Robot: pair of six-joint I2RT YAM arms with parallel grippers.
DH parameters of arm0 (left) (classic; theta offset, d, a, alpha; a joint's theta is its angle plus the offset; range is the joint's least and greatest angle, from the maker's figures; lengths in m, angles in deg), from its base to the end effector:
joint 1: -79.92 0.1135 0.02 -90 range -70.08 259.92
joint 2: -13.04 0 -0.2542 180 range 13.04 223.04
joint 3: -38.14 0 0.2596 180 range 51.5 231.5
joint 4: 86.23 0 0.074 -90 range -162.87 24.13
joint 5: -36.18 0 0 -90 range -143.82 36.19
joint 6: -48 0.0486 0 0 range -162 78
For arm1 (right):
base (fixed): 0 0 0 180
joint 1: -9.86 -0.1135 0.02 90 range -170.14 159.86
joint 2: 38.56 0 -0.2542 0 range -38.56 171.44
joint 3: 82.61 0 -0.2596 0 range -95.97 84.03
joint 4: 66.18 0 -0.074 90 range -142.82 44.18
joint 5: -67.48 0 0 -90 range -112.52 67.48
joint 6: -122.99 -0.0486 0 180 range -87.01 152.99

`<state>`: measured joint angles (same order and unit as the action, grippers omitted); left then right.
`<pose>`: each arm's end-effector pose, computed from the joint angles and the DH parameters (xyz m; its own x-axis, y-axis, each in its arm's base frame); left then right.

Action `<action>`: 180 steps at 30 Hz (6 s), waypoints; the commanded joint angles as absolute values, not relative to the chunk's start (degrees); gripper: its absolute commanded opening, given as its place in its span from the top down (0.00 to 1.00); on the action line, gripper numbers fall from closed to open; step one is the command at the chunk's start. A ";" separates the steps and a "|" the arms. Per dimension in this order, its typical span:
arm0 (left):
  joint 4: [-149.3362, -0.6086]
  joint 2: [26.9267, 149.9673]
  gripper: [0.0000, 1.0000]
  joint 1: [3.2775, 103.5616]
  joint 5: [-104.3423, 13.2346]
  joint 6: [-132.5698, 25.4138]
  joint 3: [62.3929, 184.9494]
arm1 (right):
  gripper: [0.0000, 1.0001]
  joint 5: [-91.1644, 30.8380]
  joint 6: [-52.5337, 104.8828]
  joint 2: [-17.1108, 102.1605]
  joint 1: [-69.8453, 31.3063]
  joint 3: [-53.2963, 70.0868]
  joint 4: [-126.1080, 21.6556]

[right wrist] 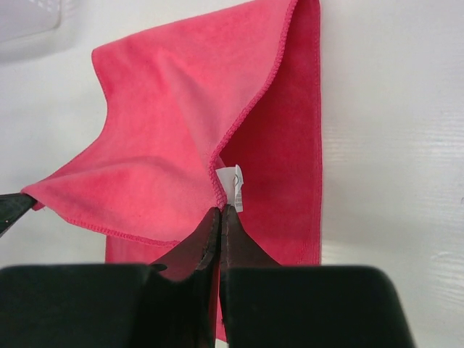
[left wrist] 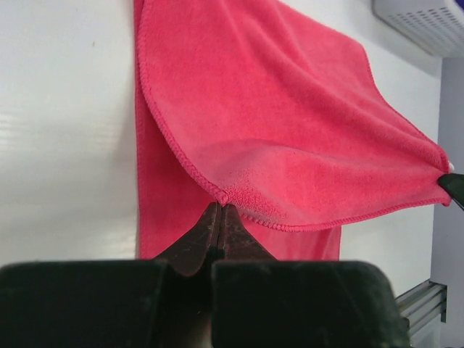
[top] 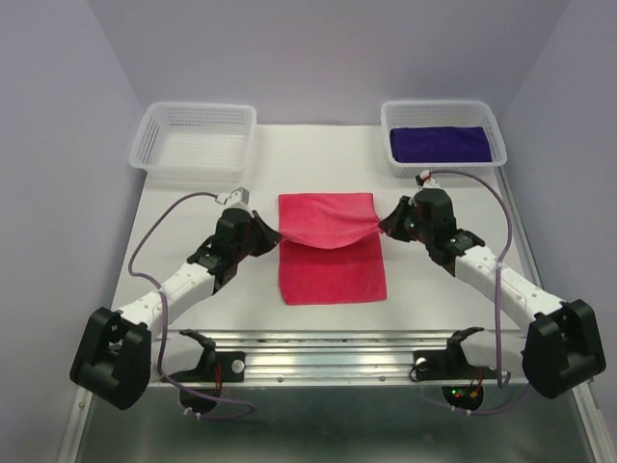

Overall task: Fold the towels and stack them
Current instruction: Fold the towel

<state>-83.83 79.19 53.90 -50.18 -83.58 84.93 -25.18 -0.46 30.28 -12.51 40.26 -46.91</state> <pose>0.2466 -0.1238 0.2145 -0.5749 -0.4564 -0.6791 0.1460 0.7594 -0.6340 0.2650 0.1115 0.2348 -0.6270 0.3374 -0.7022 -0.0855 0.8661 0.4925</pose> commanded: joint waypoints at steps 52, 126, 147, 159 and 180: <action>-71.37 68.23 1.00 46.26 -45.56 -91.13 69.34 | 0.99 -32.11 -9.02 20.15 -15.46 62.85 -43.60; -76.89 120.28 1.00 59.44 -47.57 -71.44 120.95 | 0.94 -15.92 17.78 74.22 -9.92 6.24 -43.50; -87.81 101.47 1.00 57.95 -42.57 -76.98 99.67 | 0.97 -28.13 15.32 55.50 -9.92 23.55 -50.71; -88.43 82.06 1.00 54.70 -45.11 -82.95 84.30 | 0.96 -31.84 11.02 41.10 -9.92 38.04 -50.54; -81.75 53.74 1.00 47.66 -45.38 -91.13 65.92 | 0.93 -39.83 5.22 16.38 -9.92 55.37 -45.61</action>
<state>-83.13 55.96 48.08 -44.80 -89.55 67.60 -37.61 6.33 18.17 -10.35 53.18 -45.34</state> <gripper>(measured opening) 0.018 0.086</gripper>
